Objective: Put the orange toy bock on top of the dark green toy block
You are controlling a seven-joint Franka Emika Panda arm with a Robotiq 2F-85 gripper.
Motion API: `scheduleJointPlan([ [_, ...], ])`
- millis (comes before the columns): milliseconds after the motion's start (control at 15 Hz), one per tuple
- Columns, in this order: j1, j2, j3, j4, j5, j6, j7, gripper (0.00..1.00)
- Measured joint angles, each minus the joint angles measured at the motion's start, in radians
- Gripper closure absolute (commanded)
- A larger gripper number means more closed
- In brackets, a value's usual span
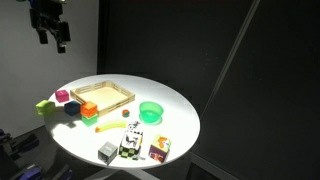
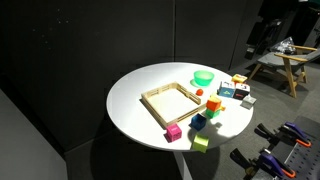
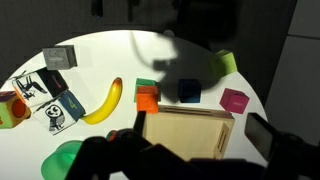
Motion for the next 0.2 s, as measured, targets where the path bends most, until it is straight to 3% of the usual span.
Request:
scheduleJointPlan([
  [200,0.0,0.01,0.001,0.0,0.0,0.001,0.0,0.0],
])
